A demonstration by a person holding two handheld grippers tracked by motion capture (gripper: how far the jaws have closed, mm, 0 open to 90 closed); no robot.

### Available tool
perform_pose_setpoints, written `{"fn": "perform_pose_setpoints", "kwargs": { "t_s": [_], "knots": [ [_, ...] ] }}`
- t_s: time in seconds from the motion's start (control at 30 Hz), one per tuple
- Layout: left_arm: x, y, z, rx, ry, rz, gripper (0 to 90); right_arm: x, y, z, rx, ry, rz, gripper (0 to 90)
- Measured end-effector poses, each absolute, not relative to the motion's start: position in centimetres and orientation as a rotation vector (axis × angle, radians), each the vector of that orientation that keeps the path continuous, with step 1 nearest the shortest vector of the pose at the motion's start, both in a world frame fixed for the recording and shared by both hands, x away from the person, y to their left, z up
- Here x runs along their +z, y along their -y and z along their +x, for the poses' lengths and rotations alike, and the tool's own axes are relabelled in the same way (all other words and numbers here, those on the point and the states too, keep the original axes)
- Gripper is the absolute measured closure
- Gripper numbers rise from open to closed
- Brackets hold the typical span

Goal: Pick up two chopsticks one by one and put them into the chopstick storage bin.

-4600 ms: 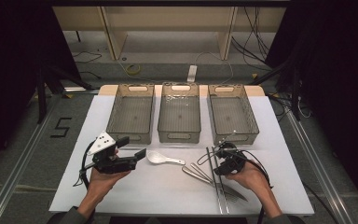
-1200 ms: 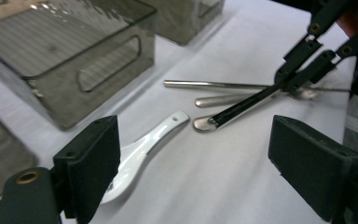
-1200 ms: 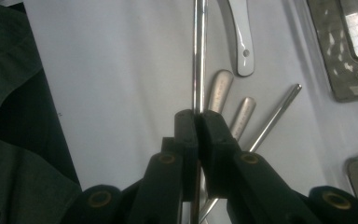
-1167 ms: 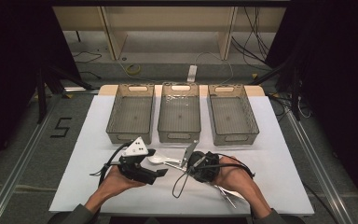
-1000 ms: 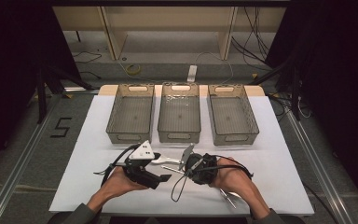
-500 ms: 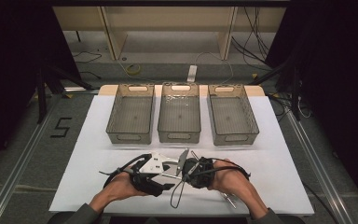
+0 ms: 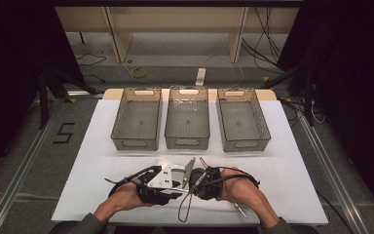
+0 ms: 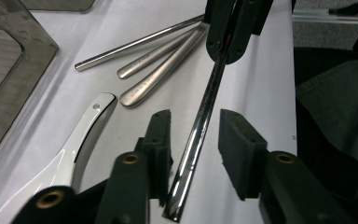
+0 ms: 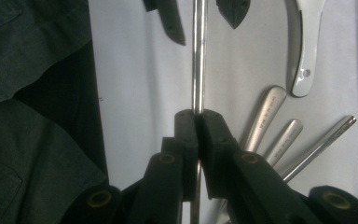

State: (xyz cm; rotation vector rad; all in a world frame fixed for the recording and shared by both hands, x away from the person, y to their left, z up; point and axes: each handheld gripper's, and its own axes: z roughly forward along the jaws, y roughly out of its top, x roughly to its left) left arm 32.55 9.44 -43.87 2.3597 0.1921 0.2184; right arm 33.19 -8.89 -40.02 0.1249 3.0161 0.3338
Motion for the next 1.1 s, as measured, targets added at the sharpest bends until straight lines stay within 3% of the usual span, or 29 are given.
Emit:
{"fn": "perform_pose_setpoints", "kwargs": {
  "t_s": [0.23,0.4,0.53,0.77,1.1],
  "knots": [
    [-43.9,-9.5,32.4,0.168,-0.117,2.368,78.1,-40.0,8.8,32.8,0.337,-3.013,0.069,85.7],
    [-43.6,-9.7,32.4,0.146,-0.125,2.329,82.8,-39.7,9.4,33.3,0.373,-3.002,0.118,79.7],
    [-43.1,-10.6,33.1,0.212,-0.222,2.294,82.9,-38.7,10.3,34.1,0.485,-2.942,0.304,59.5],
    [-42.7,-12.0,33.8,0.305,-0.393,2.242,83.0,-36.8,13.1,35.2,0.772,-2.772,0.619,41.5],
    [-42.1,-13.8,34.6,0.388,-0.543,2.141,83.0,-37.6,16.6,35.9,0.838,-2.671,0.918,32.2]
  ]
}}
